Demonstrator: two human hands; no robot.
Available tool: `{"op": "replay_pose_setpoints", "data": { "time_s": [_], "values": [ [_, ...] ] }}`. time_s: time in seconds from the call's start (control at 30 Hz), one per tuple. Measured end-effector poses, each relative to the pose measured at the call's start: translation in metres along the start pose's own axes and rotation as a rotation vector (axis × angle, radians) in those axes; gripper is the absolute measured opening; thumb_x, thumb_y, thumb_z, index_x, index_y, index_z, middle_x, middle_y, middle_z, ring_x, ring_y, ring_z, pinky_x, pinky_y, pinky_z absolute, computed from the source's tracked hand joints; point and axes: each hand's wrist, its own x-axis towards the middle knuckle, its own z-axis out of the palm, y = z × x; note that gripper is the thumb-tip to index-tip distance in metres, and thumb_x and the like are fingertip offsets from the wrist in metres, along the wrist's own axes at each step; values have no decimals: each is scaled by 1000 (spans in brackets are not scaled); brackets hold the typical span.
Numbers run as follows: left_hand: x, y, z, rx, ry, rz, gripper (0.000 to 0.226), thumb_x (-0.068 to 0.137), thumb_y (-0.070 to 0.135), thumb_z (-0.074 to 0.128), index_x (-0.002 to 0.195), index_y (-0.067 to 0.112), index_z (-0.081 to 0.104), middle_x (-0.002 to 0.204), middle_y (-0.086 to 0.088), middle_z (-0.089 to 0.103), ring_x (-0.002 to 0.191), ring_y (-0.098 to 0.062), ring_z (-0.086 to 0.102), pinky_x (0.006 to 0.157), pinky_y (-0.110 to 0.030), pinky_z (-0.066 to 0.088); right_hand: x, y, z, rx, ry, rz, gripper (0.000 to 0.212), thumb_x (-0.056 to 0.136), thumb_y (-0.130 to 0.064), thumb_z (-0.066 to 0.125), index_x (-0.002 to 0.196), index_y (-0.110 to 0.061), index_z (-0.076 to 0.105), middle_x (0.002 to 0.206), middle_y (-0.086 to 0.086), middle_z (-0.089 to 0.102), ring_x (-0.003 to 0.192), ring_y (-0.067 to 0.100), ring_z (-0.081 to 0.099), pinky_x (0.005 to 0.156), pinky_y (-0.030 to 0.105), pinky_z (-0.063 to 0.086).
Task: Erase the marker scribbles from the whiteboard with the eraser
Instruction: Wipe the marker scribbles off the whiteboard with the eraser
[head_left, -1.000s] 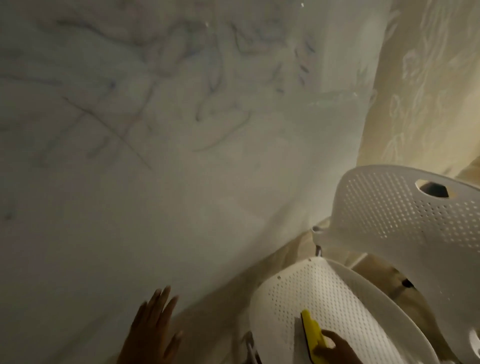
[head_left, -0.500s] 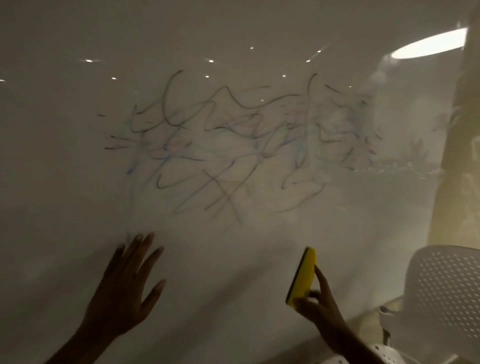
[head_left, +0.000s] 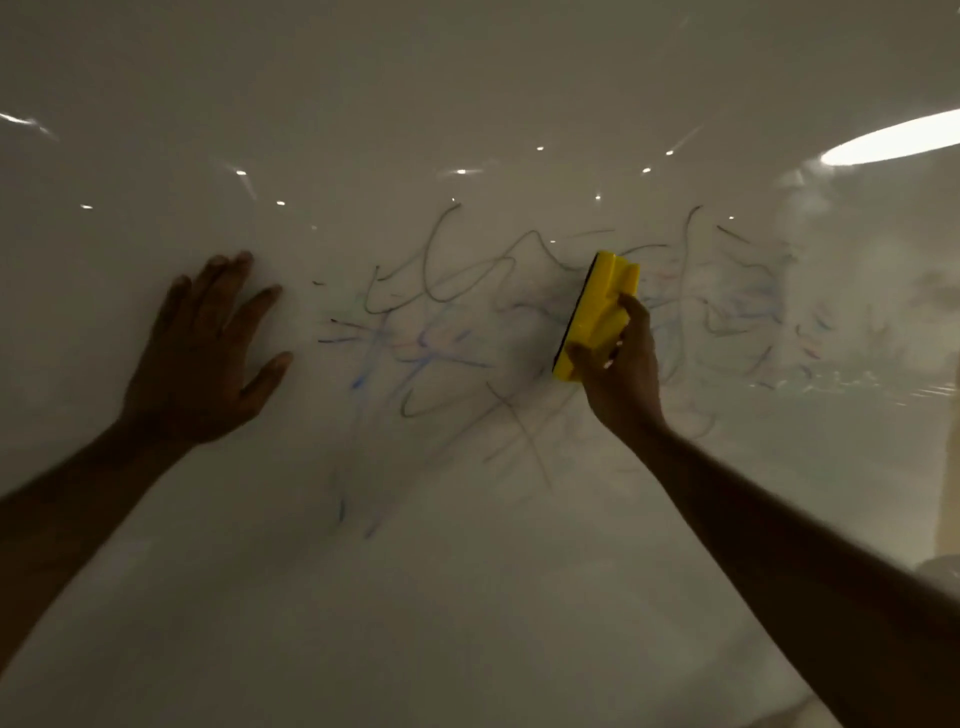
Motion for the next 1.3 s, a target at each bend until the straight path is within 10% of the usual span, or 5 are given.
{"op": "replay_pose_setpoints", "data": {
  "time_s": [0.33, 0.67, 0.93, 1.13, 1.3],
  "values": [
    [31, -27, 7, 42, 122, 32, 70, 100, 46, 42, 159, 9, 40, 171, -17, 26, 157, -40, 26, 128, -56, 12, 54, -60, 63, -321, 262, -246, 74, 78, -45, 52, 148, -28, 36, 121, 9, 43, 100, 30, 54, 70, 34, 48],
    [30, -29, 7, 79, 158, 44, 70, 99, 47, 42, 158, 9, 43, 170, -17, 28, 155, -40, 30, 127, -57, 16, -17, -46, 84, -492, 76, -600, 67, 80, -45, 52, 142, -21, 40, 114, 6, 45, 86, 32, 61, 49, 31, 49],
    [29, -30, 8, 107, 165, 45, 70, 100, 46, 44, 159, 10, 41, 171, -16, 27, 156, -39, 29, 128, -58, 17, 79, -103, 81, -417, 255, -424, 68, 84, -30, 67, 145, -16, 41, 117, 14, 46, 103, 31, 48, 74, 35, 48],
    [27, -28, 9, 86, 158, 25, 69, 100, 47, 41, 159, 10, 41, 171, -15, 27, 156, -38, 29, 128, -58, 17, -69, -46, 121, -375, 37, -714, 54, 86, -30, 59, 136, -12, 49, 116, 10, 48, 95, 30, 51, 71, 37, 49],
    [15, -27, 10, 89, 146, 12, 70, 101, 46, 40, 159, 8, 40, 171, -16, 26, 157, -38, 28, 128, -59, 16, -22, -46, 96, -454, -10, -774, 55, 82, -22, 63, 134, -9, 54, 128, 19, 51, 103, 36, 53, 73, 42, 55]
  ]
}}
